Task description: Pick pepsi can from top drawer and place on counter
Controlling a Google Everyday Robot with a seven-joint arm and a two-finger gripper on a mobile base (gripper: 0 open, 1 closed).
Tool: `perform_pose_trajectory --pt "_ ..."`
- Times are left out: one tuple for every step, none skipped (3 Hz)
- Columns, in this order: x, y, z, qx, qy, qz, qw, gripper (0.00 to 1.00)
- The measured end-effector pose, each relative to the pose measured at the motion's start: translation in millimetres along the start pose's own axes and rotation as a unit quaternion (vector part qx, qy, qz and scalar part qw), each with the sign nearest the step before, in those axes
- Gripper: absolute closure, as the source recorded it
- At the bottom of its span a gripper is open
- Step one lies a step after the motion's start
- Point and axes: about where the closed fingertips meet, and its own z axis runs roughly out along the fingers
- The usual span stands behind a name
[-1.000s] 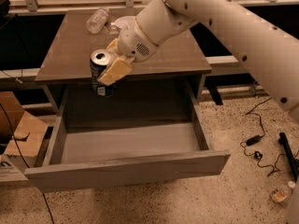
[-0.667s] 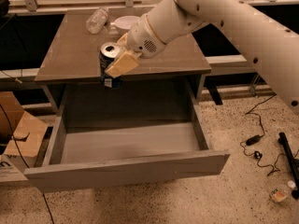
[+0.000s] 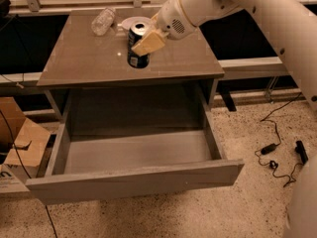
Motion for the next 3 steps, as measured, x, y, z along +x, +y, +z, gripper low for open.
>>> perform_pose_trajectory --pt "16.7 -35.0 -17.0 0.019 0.003 0.022 0.9996 1.00" --pt "40.7 -59.4 -27.2 0.029 0.018 0.047 0.9983 0.81" --pt "69.9 -75.6 -29.2 0.031 0.021 0.074 0.9965 0.57"
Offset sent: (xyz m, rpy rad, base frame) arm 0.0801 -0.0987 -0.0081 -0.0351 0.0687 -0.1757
